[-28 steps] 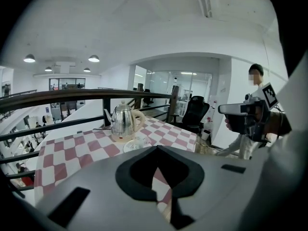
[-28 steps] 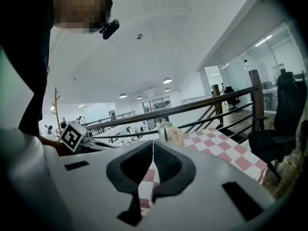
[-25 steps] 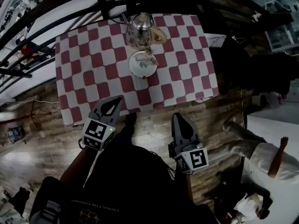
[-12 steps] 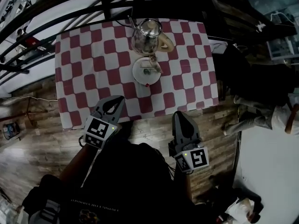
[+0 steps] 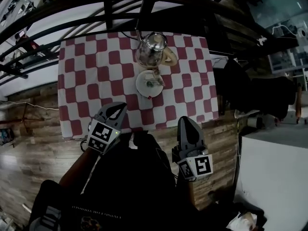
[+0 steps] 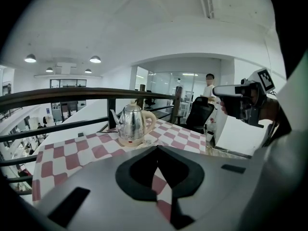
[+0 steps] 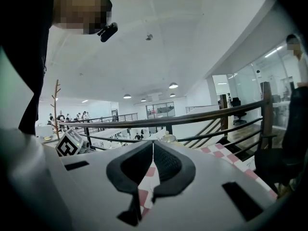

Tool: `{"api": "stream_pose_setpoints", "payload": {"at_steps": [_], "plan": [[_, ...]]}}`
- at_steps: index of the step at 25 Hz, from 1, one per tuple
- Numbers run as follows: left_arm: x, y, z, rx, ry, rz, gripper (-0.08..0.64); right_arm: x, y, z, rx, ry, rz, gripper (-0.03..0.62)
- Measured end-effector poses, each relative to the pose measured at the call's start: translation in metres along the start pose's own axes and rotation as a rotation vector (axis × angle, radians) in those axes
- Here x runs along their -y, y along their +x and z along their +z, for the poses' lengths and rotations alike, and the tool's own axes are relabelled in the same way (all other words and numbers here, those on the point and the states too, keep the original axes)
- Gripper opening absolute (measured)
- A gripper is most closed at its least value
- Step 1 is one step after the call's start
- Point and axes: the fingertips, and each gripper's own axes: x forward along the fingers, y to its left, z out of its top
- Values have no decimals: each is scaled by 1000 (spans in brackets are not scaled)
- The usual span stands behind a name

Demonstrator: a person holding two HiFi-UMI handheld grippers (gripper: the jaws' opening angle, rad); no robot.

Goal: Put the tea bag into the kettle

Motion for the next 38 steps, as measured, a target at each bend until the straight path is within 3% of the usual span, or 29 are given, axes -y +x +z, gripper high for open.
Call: {"api": "stream_pose_setpoints", "payload": {"at_steps": [15,26,38], "plan": [[-43,14,12,-1,-47,86,3,16,73,31,-11,-81,96,18],[-67,63,19,-59,-59,98,3,52,145,39,-61,-149,163,18],[-78,104,24,-113,-100,157,3,73,234,20,-141,-215,335,28]]}}
